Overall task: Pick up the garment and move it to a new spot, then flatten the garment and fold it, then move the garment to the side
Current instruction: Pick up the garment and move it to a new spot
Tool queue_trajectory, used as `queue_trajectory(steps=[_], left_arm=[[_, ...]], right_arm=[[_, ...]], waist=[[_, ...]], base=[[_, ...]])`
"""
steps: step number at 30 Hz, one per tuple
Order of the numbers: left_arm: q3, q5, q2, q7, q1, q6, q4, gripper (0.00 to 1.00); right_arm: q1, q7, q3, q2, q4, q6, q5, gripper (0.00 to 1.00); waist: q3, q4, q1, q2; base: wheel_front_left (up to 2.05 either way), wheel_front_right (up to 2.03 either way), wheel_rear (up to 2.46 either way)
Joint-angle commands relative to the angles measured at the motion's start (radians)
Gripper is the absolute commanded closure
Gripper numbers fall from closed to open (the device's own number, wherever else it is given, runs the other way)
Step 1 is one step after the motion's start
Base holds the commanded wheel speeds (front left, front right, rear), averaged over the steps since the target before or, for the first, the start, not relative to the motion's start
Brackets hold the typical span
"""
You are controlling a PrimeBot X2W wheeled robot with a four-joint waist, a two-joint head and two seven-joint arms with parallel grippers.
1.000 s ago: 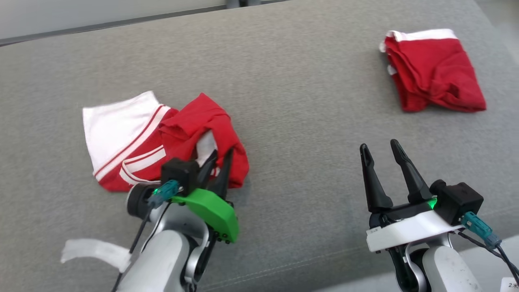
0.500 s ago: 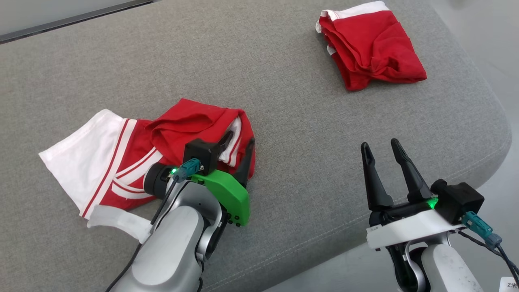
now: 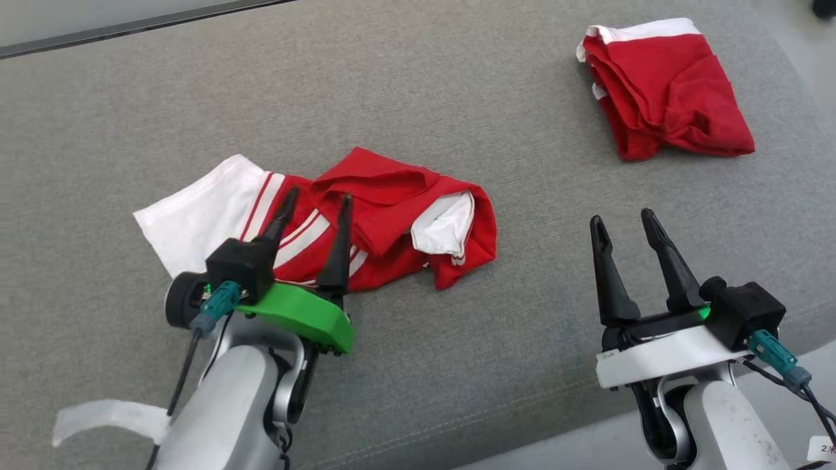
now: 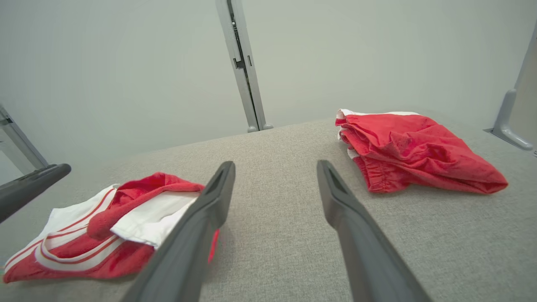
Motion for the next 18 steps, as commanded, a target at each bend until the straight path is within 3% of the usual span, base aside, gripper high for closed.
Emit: queue_trajectory(steps=[1,9,18], left_arm=[[0.031,-0.010,0.025,-0.021,0.029,0.026,-0.032,0.00],[0.168,-0.039,0.103,-0.083,0.113,0.103,-0.129,0.00],[0.287,-0.041,0.178,-0.122,0.227,0.133,-0.205,0.00]], right_arm=[[-0.014,0.005,-0.002,-0.001,-0.002,-0.001,-0.015,0.00],[-0.017,0.022,-0.005,-0.002,0.007,-0.001,-0.046,0.00],[0.012,0.033,-0.008,-0.004,0.035,-0.001,-0.053,0.00]], waist=[[-0.037,0.071,0.0000,0.0000],[-0.076,0.141,0.0000,0.0000],[-0.130,0.176,0.0000,0.0000]], base=[[0.00,0.00,0.00],[0.00,0.00,0.00],[0.00,0.00,0.00]])
